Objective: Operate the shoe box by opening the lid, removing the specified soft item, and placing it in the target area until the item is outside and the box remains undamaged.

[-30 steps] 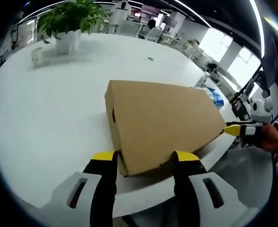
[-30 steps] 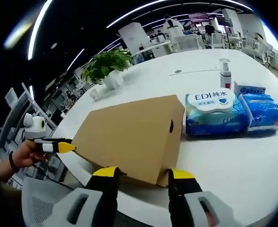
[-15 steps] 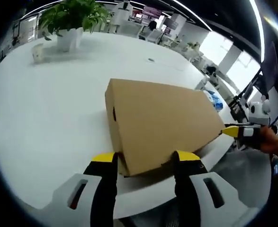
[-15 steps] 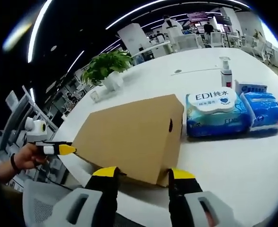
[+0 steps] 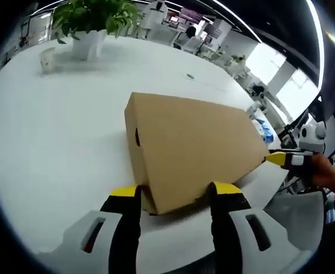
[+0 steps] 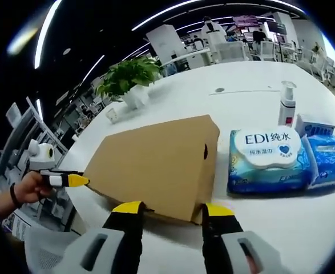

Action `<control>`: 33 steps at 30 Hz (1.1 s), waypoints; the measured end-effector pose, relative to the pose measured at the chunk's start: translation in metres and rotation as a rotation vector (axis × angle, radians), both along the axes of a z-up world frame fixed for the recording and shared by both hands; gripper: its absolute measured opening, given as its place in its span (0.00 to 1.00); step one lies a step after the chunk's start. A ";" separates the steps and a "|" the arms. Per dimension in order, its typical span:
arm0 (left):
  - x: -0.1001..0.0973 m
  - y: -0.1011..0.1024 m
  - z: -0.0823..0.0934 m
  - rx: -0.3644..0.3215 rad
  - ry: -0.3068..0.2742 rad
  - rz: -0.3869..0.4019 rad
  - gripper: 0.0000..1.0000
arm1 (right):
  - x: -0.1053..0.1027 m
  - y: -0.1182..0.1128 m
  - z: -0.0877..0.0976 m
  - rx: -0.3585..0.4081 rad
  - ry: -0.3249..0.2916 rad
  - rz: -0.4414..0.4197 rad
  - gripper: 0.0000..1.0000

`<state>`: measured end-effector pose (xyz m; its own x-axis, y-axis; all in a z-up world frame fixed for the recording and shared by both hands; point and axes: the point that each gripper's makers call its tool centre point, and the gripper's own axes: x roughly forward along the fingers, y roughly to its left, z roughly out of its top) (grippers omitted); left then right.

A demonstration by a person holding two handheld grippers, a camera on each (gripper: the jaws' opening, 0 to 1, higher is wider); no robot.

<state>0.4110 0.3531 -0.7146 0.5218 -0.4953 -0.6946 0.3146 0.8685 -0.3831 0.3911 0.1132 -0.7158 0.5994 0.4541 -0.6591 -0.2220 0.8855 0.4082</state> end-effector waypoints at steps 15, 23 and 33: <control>0.063 -0.023 0.004 -0.002 -0.007 -0.003 0.48 | 0.060 -0.018 0.001 -0.027 0.016 -0.029 0.37; 0.068 -0.025 0.004 -0.004 -0.003 -0.005 0.48 | 0.063 -0.021 0.002 -0.024 0.018 -0.034 0.37; 0.068 -0.024 0.005 0.009 0.003 0.008 0.48 | 0.062 -0.022 0.001 0.000 0.012 -0.049 0.39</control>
